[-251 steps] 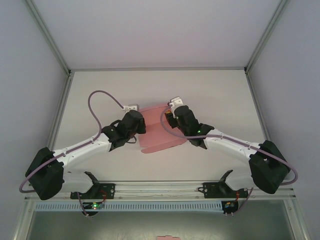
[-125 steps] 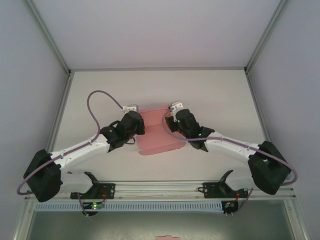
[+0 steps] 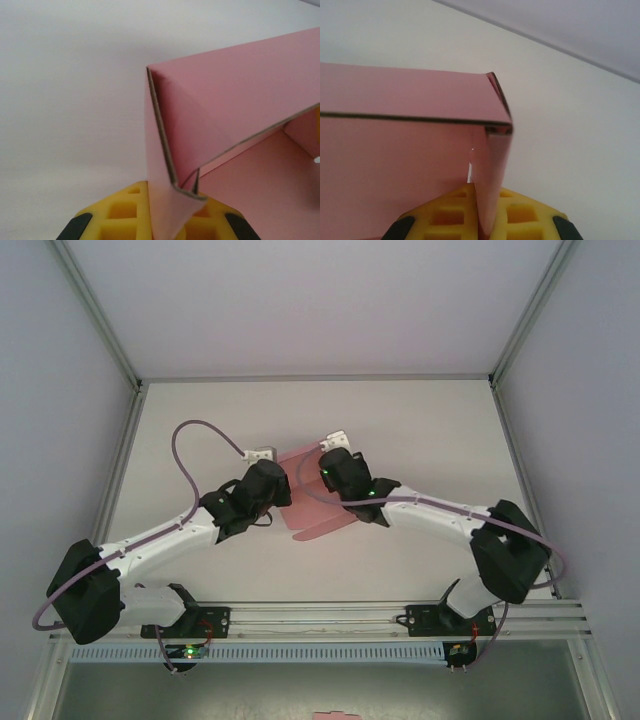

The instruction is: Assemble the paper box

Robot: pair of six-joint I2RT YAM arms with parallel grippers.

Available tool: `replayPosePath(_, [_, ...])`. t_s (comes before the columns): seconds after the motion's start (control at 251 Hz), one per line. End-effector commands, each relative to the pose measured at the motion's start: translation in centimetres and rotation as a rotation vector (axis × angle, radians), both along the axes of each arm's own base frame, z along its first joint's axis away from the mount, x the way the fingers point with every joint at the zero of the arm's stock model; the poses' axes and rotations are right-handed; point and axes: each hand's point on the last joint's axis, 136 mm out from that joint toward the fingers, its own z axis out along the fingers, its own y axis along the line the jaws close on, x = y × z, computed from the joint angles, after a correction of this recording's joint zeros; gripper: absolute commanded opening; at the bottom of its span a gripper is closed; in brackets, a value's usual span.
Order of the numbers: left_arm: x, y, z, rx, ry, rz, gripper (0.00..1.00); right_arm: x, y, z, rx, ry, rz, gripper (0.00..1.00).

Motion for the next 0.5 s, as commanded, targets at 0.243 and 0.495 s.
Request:
replayPosePath(0.243, [0.6,8.0,0.4,0.348,0.016,0.362,0.0,-0.6,-14.6,-0.6,-0.823,0.0,-0.496,0.0])
replayPosePath(0.495, [-0.3,11.4,-1.8,0.67,0.131,0.476,0.0,-0.6,-14.6,0.0,-0.734,-0.018,-0.478,0.01])
